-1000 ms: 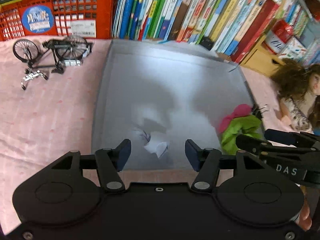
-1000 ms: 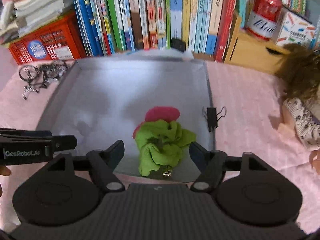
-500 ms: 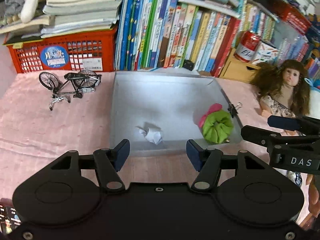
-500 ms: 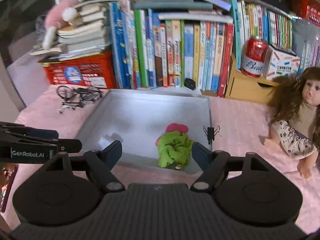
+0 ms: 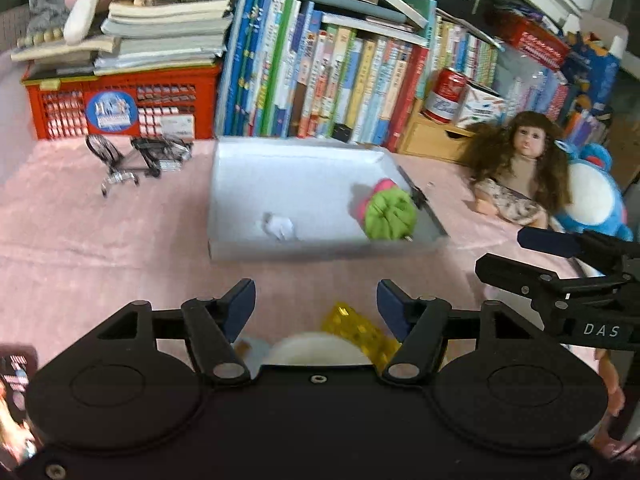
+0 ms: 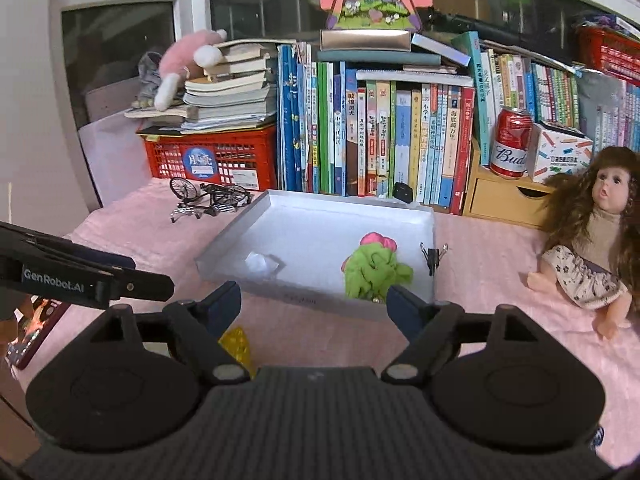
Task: Organize soft objects
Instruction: 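Withdraw both open grippers from the tray back toward the table objects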
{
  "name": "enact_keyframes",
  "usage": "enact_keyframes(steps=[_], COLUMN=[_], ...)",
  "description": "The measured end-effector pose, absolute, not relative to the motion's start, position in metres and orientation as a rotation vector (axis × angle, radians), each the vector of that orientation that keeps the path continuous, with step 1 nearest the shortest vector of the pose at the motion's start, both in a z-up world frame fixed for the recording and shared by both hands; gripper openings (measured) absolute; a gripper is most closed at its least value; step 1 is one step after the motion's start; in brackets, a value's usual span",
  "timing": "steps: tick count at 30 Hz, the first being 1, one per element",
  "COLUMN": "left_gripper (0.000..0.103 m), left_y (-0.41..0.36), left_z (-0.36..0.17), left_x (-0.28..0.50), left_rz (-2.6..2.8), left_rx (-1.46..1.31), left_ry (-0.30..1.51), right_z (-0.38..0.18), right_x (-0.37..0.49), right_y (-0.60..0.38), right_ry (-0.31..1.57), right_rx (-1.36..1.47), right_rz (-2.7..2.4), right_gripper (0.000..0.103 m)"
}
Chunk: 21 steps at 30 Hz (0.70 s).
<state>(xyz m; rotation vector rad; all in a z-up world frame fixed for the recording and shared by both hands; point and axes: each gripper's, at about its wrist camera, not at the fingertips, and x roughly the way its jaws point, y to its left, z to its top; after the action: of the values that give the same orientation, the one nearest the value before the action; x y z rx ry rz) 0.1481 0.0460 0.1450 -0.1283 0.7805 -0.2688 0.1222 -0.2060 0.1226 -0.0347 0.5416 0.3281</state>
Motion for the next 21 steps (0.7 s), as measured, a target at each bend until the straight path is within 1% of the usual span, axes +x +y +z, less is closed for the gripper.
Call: enact_keyframes(steps=[6,16,21], left_gripper=[0.067,0.077,0.077], left_y=[0.051,0.061,0.066], left_z=[0.137,0.119,0.106], left_x=[0.115,0.071,0.057], left_rz=[-0.285,-0.262,-0.260], left_rx=[-0.141,-0.162,-0.213], left_ry=[0.754,0.659,0.630], right_z=[0.108,0.086,0.072], right_x=[0.087,0.045,0.030], right_y=[-0.227,-0.262,-0.275], right_ry=[0.517,0.435,0.399], right_rx=[-0.013,0.008,0.022], right_rz=[0.324,0.270,0.249], right_gripper=[0.088,0.091,0.093])
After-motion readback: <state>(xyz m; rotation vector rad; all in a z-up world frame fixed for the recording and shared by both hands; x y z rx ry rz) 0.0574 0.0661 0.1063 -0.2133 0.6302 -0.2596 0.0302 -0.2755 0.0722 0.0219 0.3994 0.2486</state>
